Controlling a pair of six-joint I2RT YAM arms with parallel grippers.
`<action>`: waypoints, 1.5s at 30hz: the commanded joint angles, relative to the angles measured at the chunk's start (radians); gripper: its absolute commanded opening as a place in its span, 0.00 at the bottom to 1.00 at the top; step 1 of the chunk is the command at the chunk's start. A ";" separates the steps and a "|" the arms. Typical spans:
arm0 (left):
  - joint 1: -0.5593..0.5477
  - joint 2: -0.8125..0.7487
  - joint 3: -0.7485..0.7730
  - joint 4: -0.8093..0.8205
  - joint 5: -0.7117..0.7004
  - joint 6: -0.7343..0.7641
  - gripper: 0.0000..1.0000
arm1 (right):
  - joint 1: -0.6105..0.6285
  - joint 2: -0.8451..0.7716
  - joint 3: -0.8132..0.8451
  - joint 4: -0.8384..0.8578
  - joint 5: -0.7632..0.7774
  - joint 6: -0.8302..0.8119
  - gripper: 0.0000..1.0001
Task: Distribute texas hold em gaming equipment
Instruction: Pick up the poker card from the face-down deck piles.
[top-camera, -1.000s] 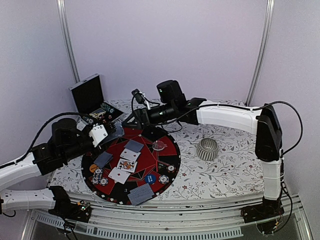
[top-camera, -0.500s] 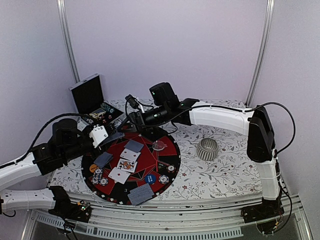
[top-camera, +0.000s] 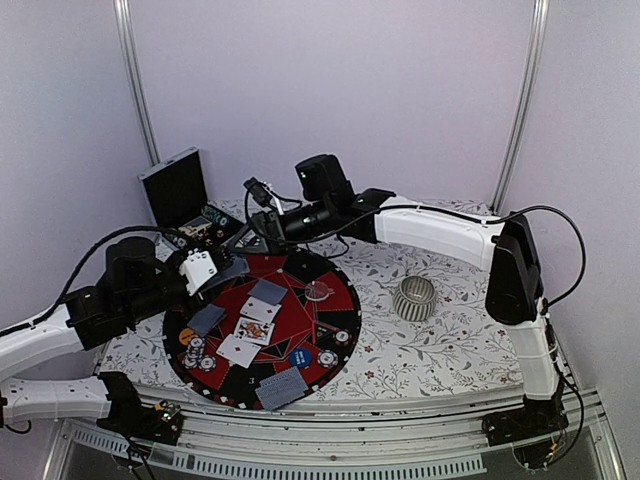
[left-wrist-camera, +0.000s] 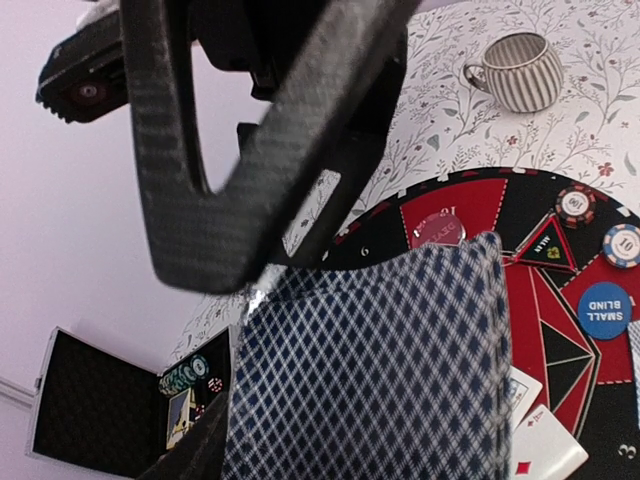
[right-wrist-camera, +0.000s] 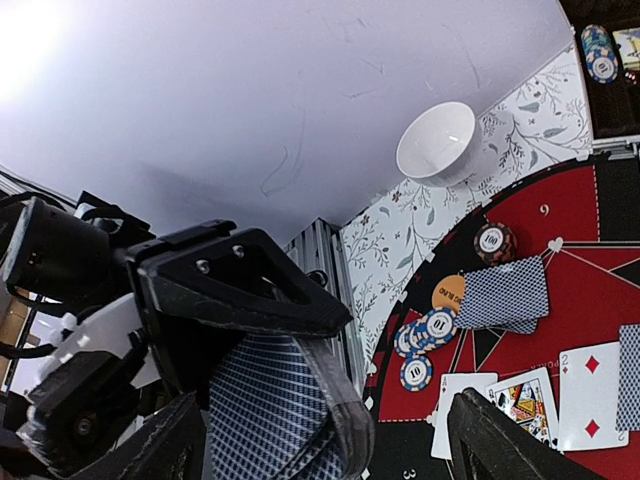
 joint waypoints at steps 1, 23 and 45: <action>0.009 0.002 0.028 0.033 -0.012 0.004 0.51 | 0.018 0.076 0.038 -0.016 -0.056 0.015 0.86; 0.009 -0.004 0.022 0.038 -0.018 0.006 0.51 | -0.022 -0.022 -0.036 -0.082 0.009 -0.049 0.71; 0.010 -0.004 0.021 0.035 -0.019 0.004 0.52 | -0.013 -0.046 -0.006 -0.014 -0.110 0.021 0.28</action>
